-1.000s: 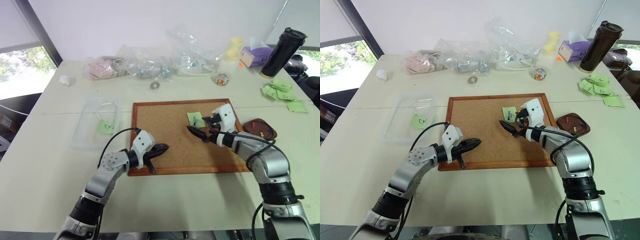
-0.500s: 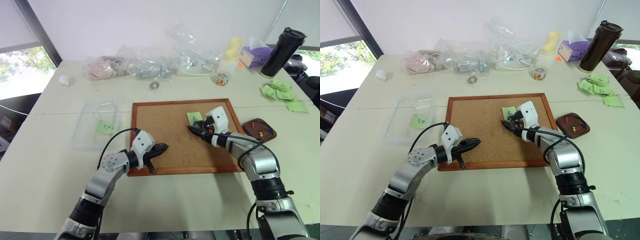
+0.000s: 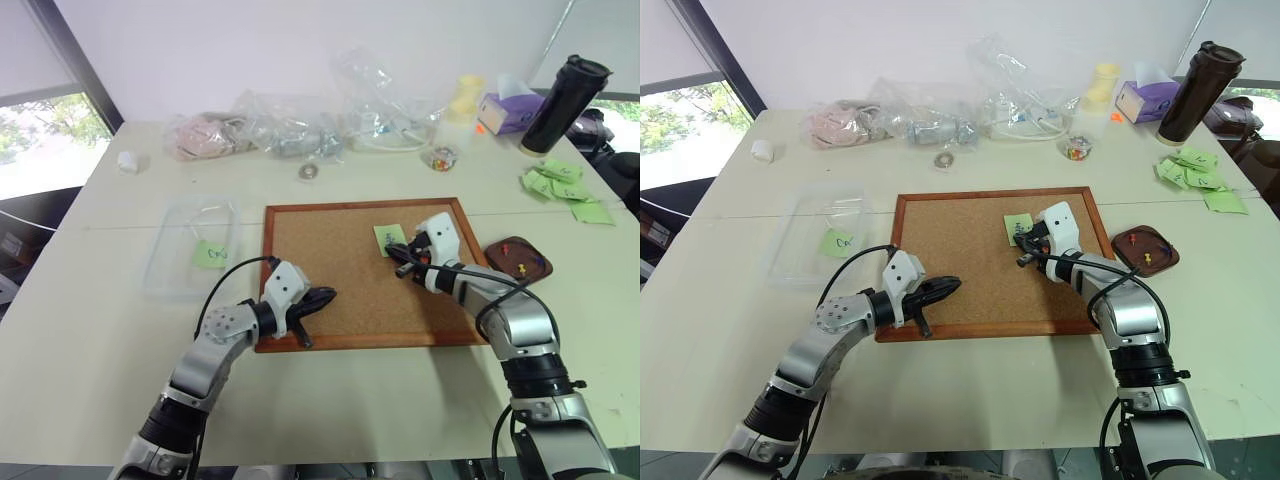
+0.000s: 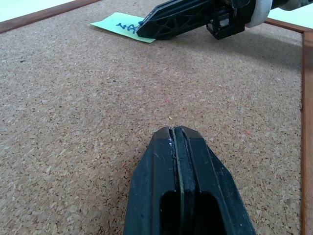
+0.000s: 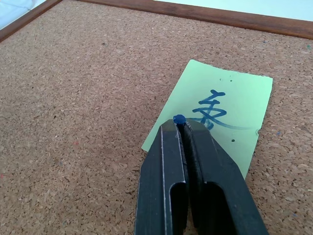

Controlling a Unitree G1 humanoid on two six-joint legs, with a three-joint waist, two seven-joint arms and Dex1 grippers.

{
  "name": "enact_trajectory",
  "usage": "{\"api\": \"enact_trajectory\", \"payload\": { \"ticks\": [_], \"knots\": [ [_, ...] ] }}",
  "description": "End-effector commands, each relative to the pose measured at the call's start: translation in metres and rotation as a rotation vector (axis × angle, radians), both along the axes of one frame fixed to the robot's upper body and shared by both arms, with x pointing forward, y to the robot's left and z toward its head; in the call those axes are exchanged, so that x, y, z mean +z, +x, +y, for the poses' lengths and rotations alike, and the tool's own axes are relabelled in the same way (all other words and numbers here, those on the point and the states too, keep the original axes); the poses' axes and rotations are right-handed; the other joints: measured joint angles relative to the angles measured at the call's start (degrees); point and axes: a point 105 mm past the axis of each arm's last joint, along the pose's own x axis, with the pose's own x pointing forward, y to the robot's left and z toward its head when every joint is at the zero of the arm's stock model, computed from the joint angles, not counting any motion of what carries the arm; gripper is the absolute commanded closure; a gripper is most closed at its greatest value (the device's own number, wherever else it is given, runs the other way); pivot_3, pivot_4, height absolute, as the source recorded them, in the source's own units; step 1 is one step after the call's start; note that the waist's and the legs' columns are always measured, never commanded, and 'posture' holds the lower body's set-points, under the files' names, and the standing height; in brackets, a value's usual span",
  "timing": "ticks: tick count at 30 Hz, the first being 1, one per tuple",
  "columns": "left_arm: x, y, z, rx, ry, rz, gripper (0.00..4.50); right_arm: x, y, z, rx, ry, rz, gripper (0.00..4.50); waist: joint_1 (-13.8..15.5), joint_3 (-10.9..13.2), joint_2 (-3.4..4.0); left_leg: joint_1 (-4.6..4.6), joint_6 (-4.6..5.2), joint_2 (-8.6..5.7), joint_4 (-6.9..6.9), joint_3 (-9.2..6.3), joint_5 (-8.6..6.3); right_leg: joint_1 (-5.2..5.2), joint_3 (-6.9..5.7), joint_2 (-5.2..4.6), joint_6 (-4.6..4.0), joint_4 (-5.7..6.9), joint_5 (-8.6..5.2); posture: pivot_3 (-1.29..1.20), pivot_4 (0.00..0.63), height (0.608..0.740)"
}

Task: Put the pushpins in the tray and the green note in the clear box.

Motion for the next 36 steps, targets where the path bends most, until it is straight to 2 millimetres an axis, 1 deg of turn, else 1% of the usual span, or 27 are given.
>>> {"api": "enact_trajectory", "payload": {
  "ticks": [1, 5, 11, 14, 19, 20, 21, 24, 26, 28, 31, 32, 35, 36],
  "knots": [
    [-0.006, -0.003, 0.001, 0.000, 0.010, 0.020, 4.50, 0.019, 0.000, 0.004, 0.020, 0.024, -0.050, 4.45, 0.00, 0.00, 0.00, 0.00, 0.00, 0.00, 0.00, 0.00, 0.00, 0.00, 0.00, 0.00, 0.00, 0.00, 0.00, 0.00, 0.150, 0.730],
    [-0.006, -0.003, 0.001, 0.000, 0.009, 0.023, 4.50, 0.036, -0.004, 0.007, 0.043, 0.028, -0.090, 4.45, 0.06, 0.00, 0.00, -0.02, 0.00, 0.00, -0.01, 0.00, 0.00, -0.03, 0.00, 0.00, 0.00, 0.00, 0.00, 0.00, 0.150, 0.730],
    [-0.006, -0.002, 0.001, 0.000, 0.008, 0.028, 4.50, 0.051, -0.014, 0.014, 0.088, 0.016, -0.124, 4.45, 0.06, 0.00, 0.01, -0.06, 0.00, 0.00, -0.03, 0.00, 0.00, -0.09, 0.01, 0.00, 0.00, 0.00, 0.00, 0.00, 0.150, 0.730],
    [-0.006, -0.002, 0.000, 0.000, 0.006, 0.030, 4.50, 0.055, -0.017, 0.015, 0.094, 0.016, -0.128, 4.45, 0.09, 0.00, 0.01, -0.06, 0.00, 0.00, -0.02, 0.00, 0.00, -0.06, 0.01, 0.00, 0.00, -0.01, 0.00, 0.00, 0.150, 0.730],
    [-0.006, -0.001, 0.001, 0.003, 0.010, 0.028, 4.50, 0.055, -0.020, 0.014, 0.098, 0.007, -0.127, 4.45, 0.09, 0.00, 0.01, -0.05, 0.00, 0.00, -0.03, 0.00, 0.00, -0.07, 0.01, 0.00, 0.00, 0.00, 0.00, 0.00, 0.150, 0.730],
    [-0.006, 0.000, 0.002, 0.002, 0.013, 0.026, 4.50, 0.057, -0.020, 0.009, 0.081, 0.007, -0.134, 4.45, 0.09, 0.00, 0.00, -0.06, 0.00, 0.00, -0.03, 0.00, 0.00, -0.07, 0.01, 0.00, 0.00, 0.00, 0.00, 0.00, 0.150, 0.730],
    [-0.006, 0.000, 0.002, 0.000, 0.015, 0.024, 4.50, 0.061, -0.018, 0.001, 0.048, 0.014, -0.143, 4.45, 0.11, 0.00, 0.01, -0.06, 0.00, 0.00, -0.03, 0.00, 0.00, -0.07, 0.01, 0.00, 0.00, 0.00, 0.00, 0.00, 0.150, 0.730],
    [-0.006, 0.000, 0.002, -0.003, 0.018, 0.023, 4.50, 0.067, -0.015, -0.016, -0.016, 0.031, -0.155, 4.45, 0.17, 0.00, 0.00, -0.06, 0.00, 0.00, -0.02, 0.00, 0.00, -0.06, 0.01, -0.01, 0.00, 0.00, 0.00, 0.00, 0.150, 0.730],
    [-0.006, 0.000, 0.002, -0.003, 0.016, 0.024, 4.50, 0.069, -0.011, -0.067, -0.174, 0.033, -0.153, 4.45, 0.28, 0.00, 0.00, -0.06, 0.00, 0.00, -0.02, 0.00, 0.00, -0.05, 0.01, -0.01, 0.00, -0.01, 0.00, 0.00, 0.150, 0.730],
    [-0.007, 0.000, 0.003, -0.002, 0.014, 0.028, 4.50, 0.068, -0.014, -0.109, -0.301, 0.023, -0.146, 4.45, 0.43, 0.01, 0.00, -0.06, 0.01, -0.03, 0.00, -0.01, 0.00, 0.00, -0.01, -0.02, 0.00, -0.02, 0.00, 0.00, 0.150, 0.730],
    [-0.007, 0.000, 0.002, -0.002, 0.014, 0.029, 4.50, 0.064, -0.019, -0.140, -0.383, 0.002, -0.134, 4.45, 0.13, 0.00, 0.01, -0.02, 0.01, -0.04, -0.03, 0.00, 0.00, 0.02, -0.01, -0.03, 0.00, -0.03, 0.00, 0.00, 0.150, 0.730],
    [-0.007, -0.001, 0.002, -0.002, 0.014, 0.029, 4.50, 0.063, -0.020, -0.146, -0.398, -0.002, -0.132, 4.45, -0.01, 0.00, 0.02, 0.01, 0.01, 0.00, -0.07, 0.01, 0.00, 0.02, 0.00, -0.01, 0.00, -0.02, 0.00, 0.00, 0.150, 0.730],
    [-0.008, -0.001, 0.001, -0.009, 0.013, 0.031, 4.50, 0.053, -0.029, -0.176, -0.474, -0.038, -0.099, 4.45, 0.04, -0.03, 0.06, 0.04, 0.00, 0.06, -0.07, 0.02, 0.00, 0.01, 0.05, 0.00, 0.00, -0.01, 0.00, 0.00, 0.150, 0.730],
    [-0.008, -0.001, 0.001, -0.011, 0.012, 0.032, 4.50, 0.050, -0.032, -0.182, -0.487, -0.044, -0.088, 4.45, 0.09, -0.03, 0.06, 0.04, 0.00, 0.06, -0.04, 0.02, 0.00, 0.03, 0.05, 0.02, 0.00, -0.01, 0.00, 0.00, 0.150, 0.730]
  ]
}}
